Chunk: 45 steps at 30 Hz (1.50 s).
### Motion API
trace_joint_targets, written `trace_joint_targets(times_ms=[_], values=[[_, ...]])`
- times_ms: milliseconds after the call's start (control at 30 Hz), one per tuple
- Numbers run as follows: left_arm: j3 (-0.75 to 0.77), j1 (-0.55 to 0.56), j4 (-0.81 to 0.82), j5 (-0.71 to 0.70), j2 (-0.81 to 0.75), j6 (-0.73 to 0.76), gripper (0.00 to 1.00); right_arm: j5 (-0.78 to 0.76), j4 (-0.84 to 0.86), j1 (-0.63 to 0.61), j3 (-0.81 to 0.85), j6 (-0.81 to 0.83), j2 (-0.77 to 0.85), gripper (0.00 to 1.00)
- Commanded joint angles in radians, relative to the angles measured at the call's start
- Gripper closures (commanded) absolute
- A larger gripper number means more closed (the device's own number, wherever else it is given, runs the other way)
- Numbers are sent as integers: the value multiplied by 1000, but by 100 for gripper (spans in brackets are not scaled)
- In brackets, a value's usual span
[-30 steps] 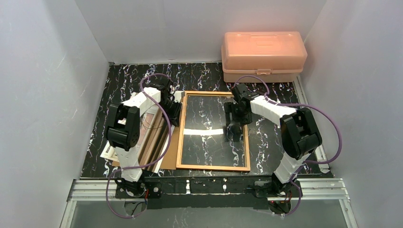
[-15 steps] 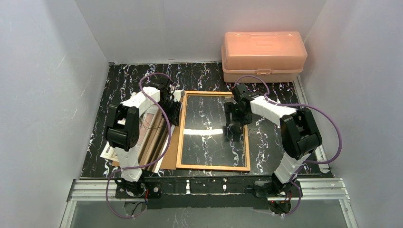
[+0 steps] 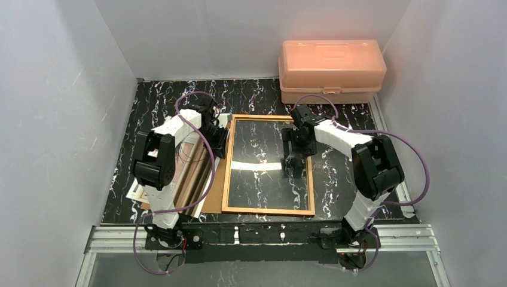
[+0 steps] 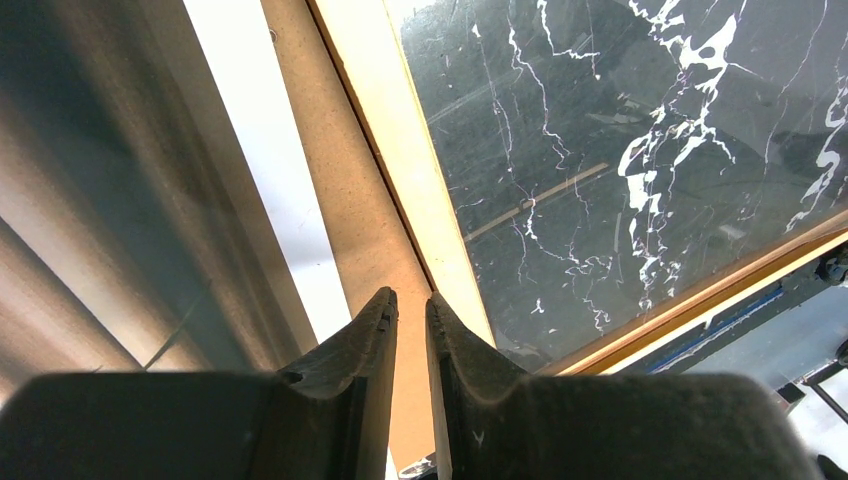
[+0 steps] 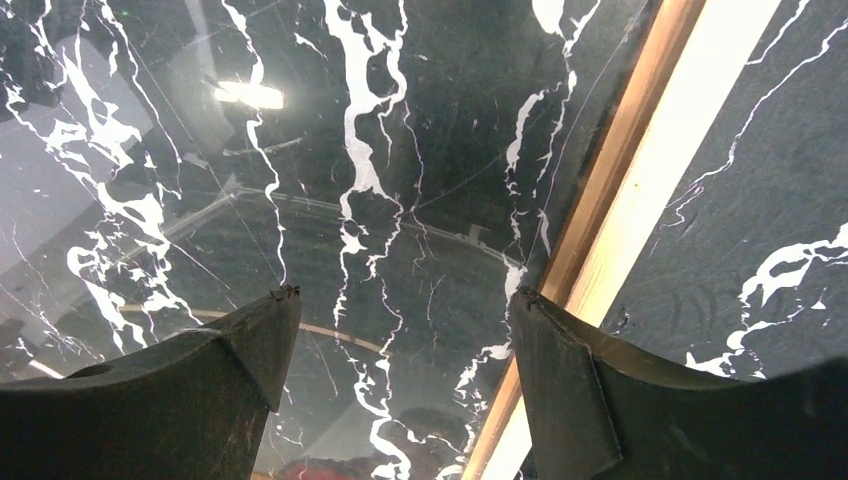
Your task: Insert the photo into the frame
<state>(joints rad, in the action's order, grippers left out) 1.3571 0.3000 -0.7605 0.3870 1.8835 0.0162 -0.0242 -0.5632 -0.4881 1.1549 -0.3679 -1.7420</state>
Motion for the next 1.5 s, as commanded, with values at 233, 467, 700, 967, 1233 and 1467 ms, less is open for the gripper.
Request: trace_joint_targets(times_ms=[233, 467, 700, 967, 1233, 1467], values=[[24, -6, -26, 26, -51, 17, 84, -45, -104, 3, 227, 21, -71, 14], [12, -6, -23, 35, -56, 14, 85, -78, -84, 3, 198, 31, -123, 14], [14, -6, -22, 38, -54, 12, 85, -62, -49, 3, 160, 29, -141, 14], [17, -6, -23, 38, -48, 15, 85, -12, -44, 3, 189, 14, -72, 13], [20, -6, -23, 41, -49, 13, 85, 11, -83, -3, 117, -20, 23, 14], [19, -6, -28, 48, -48, 13, 85, 8, -131, -63, -72, -64, 170, 18]])
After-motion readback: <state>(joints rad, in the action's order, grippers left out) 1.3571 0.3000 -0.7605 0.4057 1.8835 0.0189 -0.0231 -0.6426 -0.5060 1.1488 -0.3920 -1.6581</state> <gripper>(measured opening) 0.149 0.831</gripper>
